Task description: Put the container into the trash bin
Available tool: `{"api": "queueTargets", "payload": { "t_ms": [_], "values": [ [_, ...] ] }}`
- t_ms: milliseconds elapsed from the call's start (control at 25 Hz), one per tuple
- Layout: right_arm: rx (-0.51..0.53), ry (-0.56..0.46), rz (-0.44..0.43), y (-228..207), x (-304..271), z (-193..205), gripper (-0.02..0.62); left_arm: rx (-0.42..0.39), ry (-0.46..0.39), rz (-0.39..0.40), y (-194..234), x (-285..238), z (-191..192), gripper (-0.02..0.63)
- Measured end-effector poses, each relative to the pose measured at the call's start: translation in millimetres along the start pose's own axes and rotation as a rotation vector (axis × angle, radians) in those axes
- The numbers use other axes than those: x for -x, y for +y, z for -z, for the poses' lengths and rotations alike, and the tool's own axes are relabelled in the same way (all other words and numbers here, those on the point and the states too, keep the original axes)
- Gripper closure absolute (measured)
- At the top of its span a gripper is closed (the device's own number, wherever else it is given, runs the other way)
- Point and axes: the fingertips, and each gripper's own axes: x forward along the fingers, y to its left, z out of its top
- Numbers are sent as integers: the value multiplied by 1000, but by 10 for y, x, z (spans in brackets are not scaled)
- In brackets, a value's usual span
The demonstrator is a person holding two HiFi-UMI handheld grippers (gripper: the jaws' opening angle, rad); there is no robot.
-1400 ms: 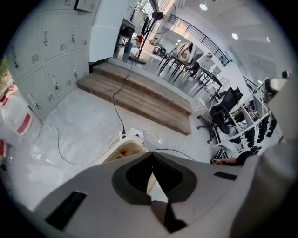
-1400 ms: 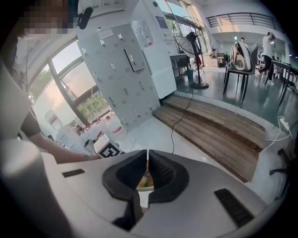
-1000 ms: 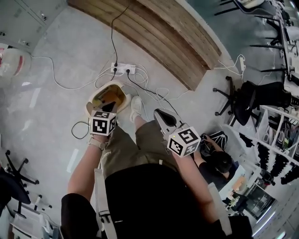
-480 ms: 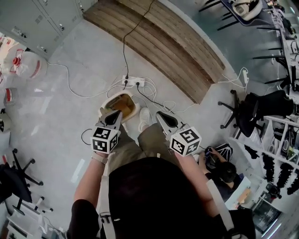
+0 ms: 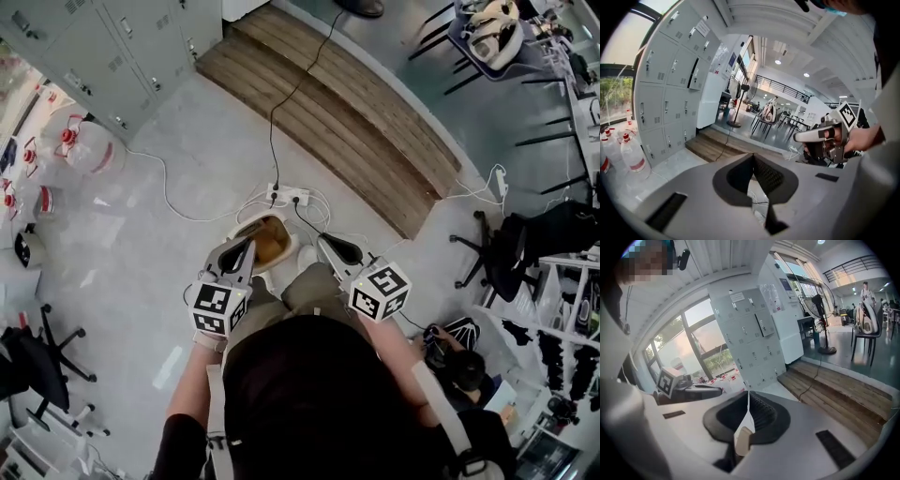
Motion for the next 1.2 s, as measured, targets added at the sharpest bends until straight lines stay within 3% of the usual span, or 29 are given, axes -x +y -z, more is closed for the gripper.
{"api": "queueTargets", "payload": {
  "t_ms": [560, 880, 1200],
  "values": [
    [136, -167, -107, 584, 135, -887, 572, -118, -195, -72, -15, 582, -1007, 597],
    [225, -228, -143, 821, 270, -1164, 572, -169, -280, -85, -125, 809, -1398, 595],
    [232, -270, -137, 951, 391, -1223, 572, -212, -312, -62, -294, 938, -1559, 595]
  ]
}}
